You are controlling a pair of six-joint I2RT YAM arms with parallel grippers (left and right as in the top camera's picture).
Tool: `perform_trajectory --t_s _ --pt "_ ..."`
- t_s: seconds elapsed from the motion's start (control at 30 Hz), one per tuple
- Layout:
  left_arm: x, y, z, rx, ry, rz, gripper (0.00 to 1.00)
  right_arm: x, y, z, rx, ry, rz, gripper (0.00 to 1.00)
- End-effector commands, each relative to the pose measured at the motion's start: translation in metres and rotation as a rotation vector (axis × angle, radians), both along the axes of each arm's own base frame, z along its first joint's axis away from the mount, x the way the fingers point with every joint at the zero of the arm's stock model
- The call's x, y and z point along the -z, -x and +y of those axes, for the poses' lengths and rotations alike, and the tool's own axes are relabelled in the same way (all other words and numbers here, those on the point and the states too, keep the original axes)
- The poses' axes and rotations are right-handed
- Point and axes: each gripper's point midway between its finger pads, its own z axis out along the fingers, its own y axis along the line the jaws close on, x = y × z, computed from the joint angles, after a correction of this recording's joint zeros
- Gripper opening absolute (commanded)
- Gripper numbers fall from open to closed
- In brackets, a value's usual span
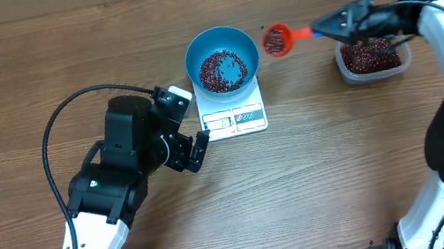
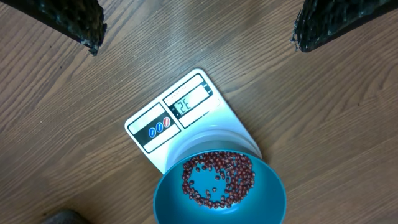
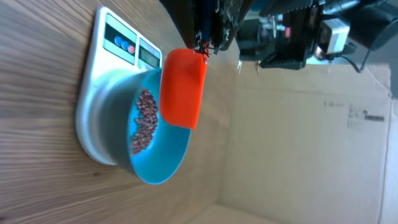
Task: Scoop item into bowl and weigh 150g on scale
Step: 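Carry the filled scoop with the right gripper to the teal bowl, then tilt the scoop with the right gripper to pour beans into the bowl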
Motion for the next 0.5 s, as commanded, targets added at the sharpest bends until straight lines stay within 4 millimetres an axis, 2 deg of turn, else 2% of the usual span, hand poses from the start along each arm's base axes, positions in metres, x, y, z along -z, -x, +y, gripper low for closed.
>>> perform_trajectory --t_s 0.0,0.23,0.47 --pt "-0.01 -0.003 -0.001 -0.009 0.01 -0.021 1.0 0.004 -0.004 0.029 -0.01 0.042 0.07 0.04" --pt "-0.01 -0.003 -0.001 -0.009 0.01 -0.022 1.0 0.001 -0.015 0.075 -0.024 0.243 0.0 0.04" --pt "-0.01 -0.003 -0.001 -0.009 0.01 -0.022 1.0 -0.009 -0.031 0.095 0.059 0.583 -0.128 0.04"
